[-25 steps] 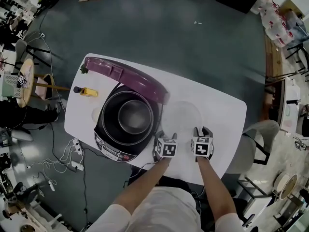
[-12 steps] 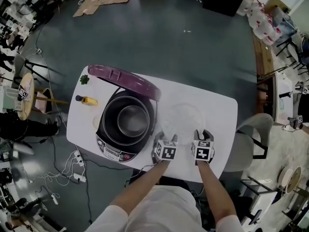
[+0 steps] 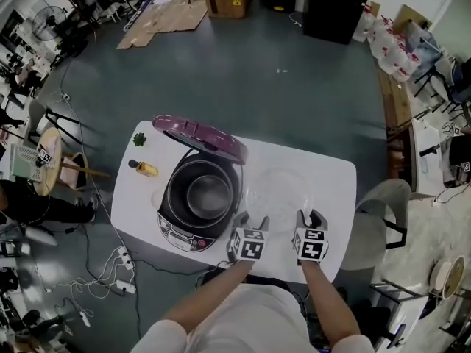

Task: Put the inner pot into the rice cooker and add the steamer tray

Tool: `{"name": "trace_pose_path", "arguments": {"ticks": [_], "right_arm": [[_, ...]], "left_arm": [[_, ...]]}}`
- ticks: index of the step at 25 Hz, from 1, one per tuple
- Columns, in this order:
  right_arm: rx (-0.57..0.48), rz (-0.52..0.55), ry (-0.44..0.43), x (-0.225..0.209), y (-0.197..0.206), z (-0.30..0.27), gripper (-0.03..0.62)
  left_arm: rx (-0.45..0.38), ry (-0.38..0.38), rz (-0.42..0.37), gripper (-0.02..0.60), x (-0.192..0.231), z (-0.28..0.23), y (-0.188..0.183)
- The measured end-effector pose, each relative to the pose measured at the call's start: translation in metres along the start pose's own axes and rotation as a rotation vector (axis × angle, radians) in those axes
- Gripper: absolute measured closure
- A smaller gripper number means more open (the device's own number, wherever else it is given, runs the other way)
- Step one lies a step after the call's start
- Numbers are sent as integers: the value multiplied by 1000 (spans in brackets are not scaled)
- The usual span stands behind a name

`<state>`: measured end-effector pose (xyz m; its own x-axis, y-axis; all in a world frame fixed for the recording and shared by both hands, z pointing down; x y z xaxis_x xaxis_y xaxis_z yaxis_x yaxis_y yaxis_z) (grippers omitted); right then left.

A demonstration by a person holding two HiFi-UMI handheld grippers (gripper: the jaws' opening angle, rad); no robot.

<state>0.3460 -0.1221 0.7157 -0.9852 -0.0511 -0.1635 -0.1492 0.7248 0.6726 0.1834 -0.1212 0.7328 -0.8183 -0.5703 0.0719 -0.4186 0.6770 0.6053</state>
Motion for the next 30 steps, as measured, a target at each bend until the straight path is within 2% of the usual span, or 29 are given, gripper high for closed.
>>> {"name": "trace_pose_path", "arguments": {"ticks": [9,17,27,30], "right_arm": [[-39,11,-43,39,-17,29,457],[-43,38,-94,87,-15,45,456],[-35,94,-159,163,-17,43,451],[-26,120,-175,185,-17,38,445]], "left_arm": [[-44,-36,-5,334,20,48,-7],[-48,-76,17,334,47,90,12],[-36,-142,35,333,104,131,37],[-37,-163,18,331,124,139,40]]}}
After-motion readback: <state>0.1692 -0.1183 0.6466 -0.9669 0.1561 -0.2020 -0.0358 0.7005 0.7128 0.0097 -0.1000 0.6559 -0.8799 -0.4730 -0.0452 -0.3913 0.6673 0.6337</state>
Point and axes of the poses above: the fingertips, and each gripper's own axes: z backward along the fingers, x to its left, y out of its underside, the point moved 2 cm from there along z, backward along the fingers, and after that the axes turned 10 degrees about -z, right-handed, at the moved point
